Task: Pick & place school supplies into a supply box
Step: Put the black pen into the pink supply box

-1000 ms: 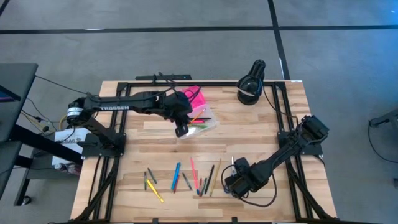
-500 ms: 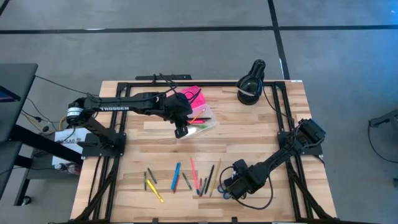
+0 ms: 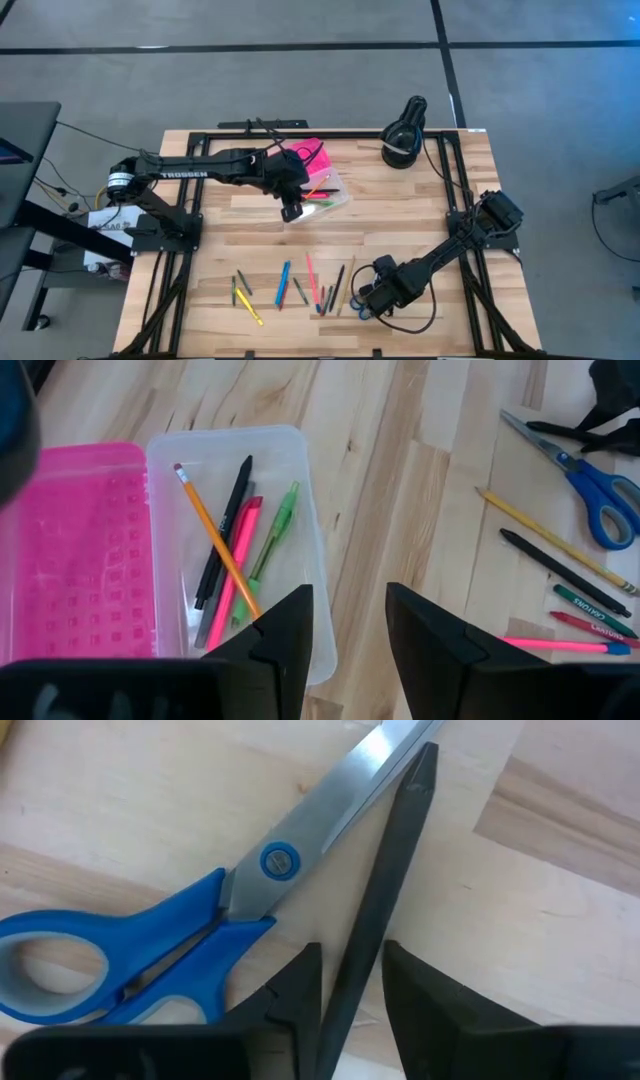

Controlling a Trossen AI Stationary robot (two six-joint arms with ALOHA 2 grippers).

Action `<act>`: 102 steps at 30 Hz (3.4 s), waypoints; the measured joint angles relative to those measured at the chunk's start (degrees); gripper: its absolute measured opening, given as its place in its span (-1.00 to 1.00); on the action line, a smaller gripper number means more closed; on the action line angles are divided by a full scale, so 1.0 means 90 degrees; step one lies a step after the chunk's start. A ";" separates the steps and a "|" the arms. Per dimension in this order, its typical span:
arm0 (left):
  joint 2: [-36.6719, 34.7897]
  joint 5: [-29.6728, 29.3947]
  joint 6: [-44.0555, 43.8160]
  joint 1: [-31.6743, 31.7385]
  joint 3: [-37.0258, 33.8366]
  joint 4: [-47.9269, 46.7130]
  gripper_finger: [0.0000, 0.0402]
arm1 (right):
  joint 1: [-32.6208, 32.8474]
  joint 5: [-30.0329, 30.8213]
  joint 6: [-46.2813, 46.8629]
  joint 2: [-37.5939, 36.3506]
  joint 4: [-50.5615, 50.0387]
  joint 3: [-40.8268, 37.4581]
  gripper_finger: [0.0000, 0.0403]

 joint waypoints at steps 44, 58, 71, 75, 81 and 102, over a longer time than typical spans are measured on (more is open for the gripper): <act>0.0000 -0.0117 0.0282 -0.0157 0.0000 -0.0003 -0.40 | 0.0180 0.0160 -0.0013 -0.0199 -0.0663 0.0474 -0.94; -0.0034 -0.0148 0.0638 -0.0103 0.0000 -0.0474 -0.40 | 0.0097 0.2230 -0.0051 -0.1845 -0.1433 0.0480 -0.94; -0.0958 -0.0765 0.0543 -0.0105 0.0000 -0.0591 -0.40 | -0.1439 0.2454 -0.3273 -0.2482 -0.1488 0.0484 -0.94; -0.1307 -0.1040 0.0254 -0.0106 0.0000 -0.0918 -0.40 | -0.2128 0.2424 -0.4767 -0.2482 -0.0916 0.0484 -0.94; -0.1696 -0.1325 -0.0331 -0.0166 0.0002 -0.1385 -0.40 | -0.3143 0.2069 -0.7038 -0.2480 0.0141 0.0484 -0.94; -0.1872 -0.3005 -0.2773 -0.1763 -0.0818 -0.2169 -0.40 | -0.4916 0.0541 -1.0661 -0.1559 0.2182 0.0492 -0.93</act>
